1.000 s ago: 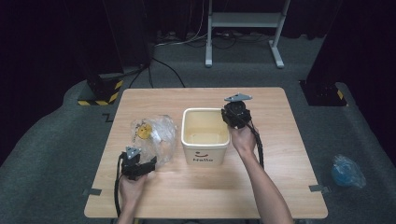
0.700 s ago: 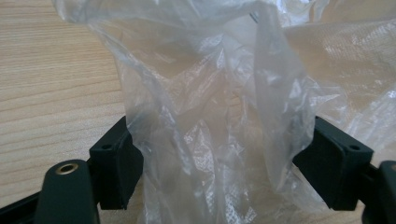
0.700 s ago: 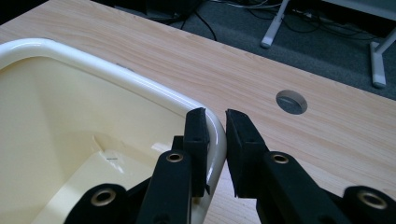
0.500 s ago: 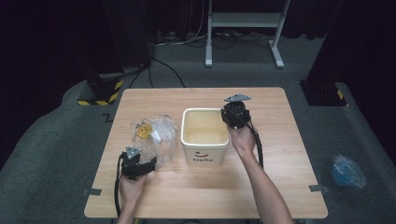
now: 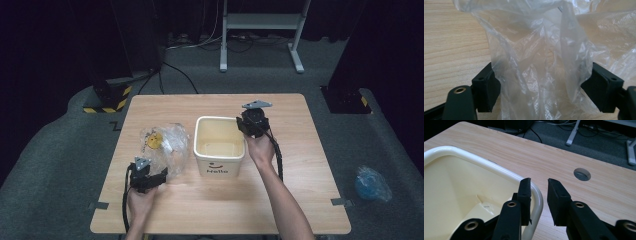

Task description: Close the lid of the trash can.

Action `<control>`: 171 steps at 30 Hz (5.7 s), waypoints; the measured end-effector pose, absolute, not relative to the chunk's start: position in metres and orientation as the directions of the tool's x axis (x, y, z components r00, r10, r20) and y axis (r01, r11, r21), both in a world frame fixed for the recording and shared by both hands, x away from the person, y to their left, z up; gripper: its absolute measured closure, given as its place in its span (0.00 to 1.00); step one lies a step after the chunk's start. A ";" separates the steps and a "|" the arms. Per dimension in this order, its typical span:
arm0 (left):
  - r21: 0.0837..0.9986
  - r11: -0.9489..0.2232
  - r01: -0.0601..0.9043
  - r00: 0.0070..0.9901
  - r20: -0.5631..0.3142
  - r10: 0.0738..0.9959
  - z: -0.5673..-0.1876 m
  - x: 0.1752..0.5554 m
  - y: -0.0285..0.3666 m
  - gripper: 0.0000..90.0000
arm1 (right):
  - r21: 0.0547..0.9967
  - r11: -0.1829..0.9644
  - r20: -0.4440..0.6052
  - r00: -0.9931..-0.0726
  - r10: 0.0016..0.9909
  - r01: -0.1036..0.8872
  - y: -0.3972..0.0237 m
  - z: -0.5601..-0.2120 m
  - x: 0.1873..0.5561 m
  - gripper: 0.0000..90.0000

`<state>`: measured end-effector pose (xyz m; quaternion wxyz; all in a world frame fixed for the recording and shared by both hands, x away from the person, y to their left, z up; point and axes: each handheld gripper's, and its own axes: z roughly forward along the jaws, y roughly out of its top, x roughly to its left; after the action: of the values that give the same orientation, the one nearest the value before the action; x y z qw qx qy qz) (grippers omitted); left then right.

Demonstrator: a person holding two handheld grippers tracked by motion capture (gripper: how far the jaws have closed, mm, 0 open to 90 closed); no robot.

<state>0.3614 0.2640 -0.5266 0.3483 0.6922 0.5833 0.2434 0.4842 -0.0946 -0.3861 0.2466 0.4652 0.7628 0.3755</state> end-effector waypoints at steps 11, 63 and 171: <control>0.769 -0.067 0.635 0.197 -0.078 0.977 -0.527 0.361 0.264 0.25 | 0.813 0.249 0.003 -0.432 0.902 0.526 -0.103 -0.386 0.481 0.70; 0.768 -0.067 0.637 0.195 -0.077 0.978 -0.527 0.361 0.264 0.25 | 0.841 0.166 0.053 -0.384 0.922 0.515 -0.170 -0.391 0.451 0.64; 0.767 -0.073 0.638 0.194 -0.068 0.979 -0.527 0.362 0.263 0.25 | 0.815 0.059 0.160 -0.323 0.933 0.576 -0.223 -0.464 0.399 0.64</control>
<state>0.3616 0.2626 -0.5270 0.3473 0.6901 0.5856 0.2452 0.3989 -0.2227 -0.4641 0.2122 0.5419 0.6962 0.4203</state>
